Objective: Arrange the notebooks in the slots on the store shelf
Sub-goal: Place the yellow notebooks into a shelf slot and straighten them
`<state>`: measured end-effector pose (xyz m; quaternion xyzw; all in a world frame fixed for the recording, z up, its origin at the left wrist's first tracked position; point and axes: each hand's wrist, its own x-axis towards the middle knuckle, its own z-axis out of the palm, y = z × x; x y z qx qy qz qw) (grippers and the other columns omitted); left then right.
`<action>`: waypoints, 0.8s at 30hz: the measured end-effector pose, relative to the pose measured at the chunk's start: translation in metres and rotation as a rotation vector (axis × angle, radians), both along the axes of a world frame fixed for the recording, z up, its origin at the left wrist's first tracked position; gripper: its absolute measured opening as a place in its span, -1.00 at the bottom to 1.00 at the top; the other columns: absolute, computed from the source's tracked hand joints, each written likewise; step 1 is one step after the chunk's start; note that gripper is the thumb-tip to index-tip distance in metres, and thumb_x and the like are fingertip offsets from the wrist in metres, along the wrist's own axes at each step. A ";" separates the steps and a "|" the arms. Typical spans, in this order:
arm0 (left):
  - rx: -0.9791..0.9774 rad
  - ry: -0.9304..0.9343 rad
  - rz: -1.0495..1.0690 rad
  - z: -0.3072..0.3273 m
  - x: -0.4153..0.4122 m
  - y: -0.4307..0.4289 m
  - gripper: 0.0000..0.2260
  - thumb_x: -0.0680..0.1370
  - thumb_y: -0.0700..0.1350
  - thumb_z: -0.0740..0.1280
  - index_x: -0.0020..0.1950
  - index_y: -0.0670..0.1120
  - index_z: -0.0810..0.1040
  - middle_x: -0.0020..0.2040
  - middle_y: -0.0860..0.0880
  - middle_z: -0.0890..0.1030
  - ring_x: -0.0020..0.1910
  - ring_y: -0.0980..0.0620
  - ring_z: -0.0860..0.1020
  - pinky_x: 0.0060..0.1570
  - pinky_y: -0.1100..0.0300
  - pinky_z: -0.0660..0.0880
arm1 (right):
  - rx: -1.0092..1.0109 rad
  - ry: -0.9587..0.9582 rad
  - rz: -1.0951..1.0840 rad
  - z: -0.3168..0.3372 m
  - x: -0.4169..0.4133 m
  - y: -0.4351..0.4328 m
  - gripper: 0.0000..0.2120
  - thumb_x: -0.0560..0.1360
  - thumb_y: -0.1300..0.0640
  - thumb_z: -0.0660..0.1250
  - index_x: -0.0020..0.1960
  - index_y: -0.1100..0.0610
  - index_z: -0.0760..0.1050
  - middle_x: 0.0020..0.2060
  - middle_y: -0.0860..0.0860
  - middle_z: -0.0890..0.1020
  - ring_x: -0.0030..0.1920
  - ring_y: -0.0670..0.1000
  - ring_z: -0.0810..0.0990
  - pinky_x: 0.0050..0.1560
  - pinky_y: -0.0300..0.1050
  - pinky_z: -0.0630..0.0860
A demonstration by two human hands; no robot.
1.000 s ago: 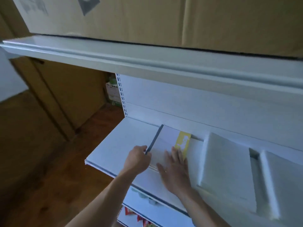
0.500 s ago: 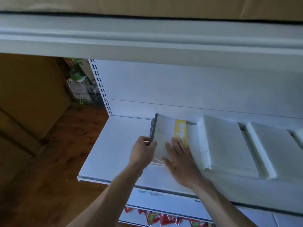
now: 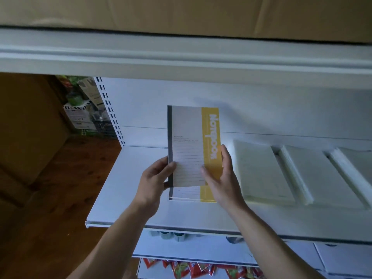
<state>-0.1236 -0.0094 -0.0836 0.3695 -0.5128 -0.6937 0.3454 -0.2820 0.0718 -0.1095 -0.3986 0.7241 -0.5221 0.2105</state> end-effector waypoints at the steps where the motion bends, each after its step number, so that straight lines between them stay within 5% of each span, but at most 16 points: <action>1: -0.006 0.011 -0.007 0.004 -0.003 0.003 -0.84 0.60 -0.15 0.28 0.10 -0.06 0.64 -0.03 -0.03 0.69 -0.09 0.07 0.66 -0.04 0.07 0.63 | -0.015 -0.098 -0.017 0.008 -0.005 0.004 -0.33 0.49 -0.01 0.39 0.50 -0.11 0.14 0.35 -0.22 0.38 0.30 -0.21 0.42 0.33 -0.23 0.33; 3: -0.010 0.031 -0.024 0.012 -0.014 0.014 -0.82 0.58 -0.15 0.29 0.11 -0.08 0.64 0.01 -0.06 0.69 -0.05 0.04 0.65 -0.04 0.08 0.63 | -0.074 -0.251 -0.028 0.019 -0.019 0.018 -0.55 0.48 0.08 0.40 0.33 -0.05 0.39 0.12 -0.12 0.64 0.10 -0.09 0.62 0.21 -0.02 0.49; 6: -0.011 0.037 -0.050 0.017 -0.042 0.039 -0.84 0.57 -0.19 0.31 0.09 -0.16 0.64 0.03 -0.08 0.68 0.00 0.00 0.63 -0.05 0.06 0.61 | -0.112 -0.295 -0.033 0.031 -0.047 0.054 -0.78 0.49 0.22 0.38 0.12 0.05 0.54 -0.05 -0.02 0.70 0.00 0.01 0.66 0.14 0.04 0.55; 9: -0.055 -0.001 -0.128 0.020 -0.087 0.081 -0.84 0.57 -0.22 0.31 0.10 -0.27 0.59 -0.01 -0.13 0.67 -0.06 -0.02 0.62 -0.02 -0.04 0.57 | -0.145 -0.311 -0.077 0.038 -0.087 0.110 -0.78 0.50 0.23 0.37 0.12 0.03 0.55 -0.03 -0.01 0.70 0.03 0.03 0.65 0.17 0.08 0.53; 13: -0.093 -0.022 -0.277 0.023 -0.165 0.160 -0.90 0.56 -0.26 0.33 0.04 -0.22 0.60 -0.08 -0.12 0.65 -0.12 -0.02 0.60 -0.16 0.10 0.54 | -0.183 -0.355 -0.213 0.038 -0.148 0.211 -0.74 0.52 0.26 0.34 0.17 0.04 0.53 0.02 -0.01 0.69 0.07 0.02 0.65 0.19 0.07 0.52; 18: -0.080 -0.038 -0.445 0.014 -0.275 0.290 -0.92 0.55 -0.26 0.35 0.02 -0.19 0.62 -0.02 -0.18 0.68 -0.10 -0.08 0.64 -0.20 0.07 0.62 | -0.234 -0.383 -0.421 0.036 -0.224 0.363 -0.72 0.53 0.32 0.31 0.13 0.00 0.53 0.05 0.01 0.68 0.00 -0.06 0.66 -0.04 -0.17 0.57; 24: 0.002 -0.079 -0.651 0.005 -0.378 0.430 -0.93 0.55 -0.21 0.37 -0.02 -0.17 0.63 -0.09 -0.23 0.66 -0.16 -0.11 0.60 -0.17 -0.02 0.56 | -0.210 -0.369 -0.679 0.031 -0.298 0.518 -0.75 0.53 0.29 0.32 0.11 -0.01 0.54 0.01 -0.05 0.68 -0.01 -0.06 0.66 -0.06 -0.16 0.56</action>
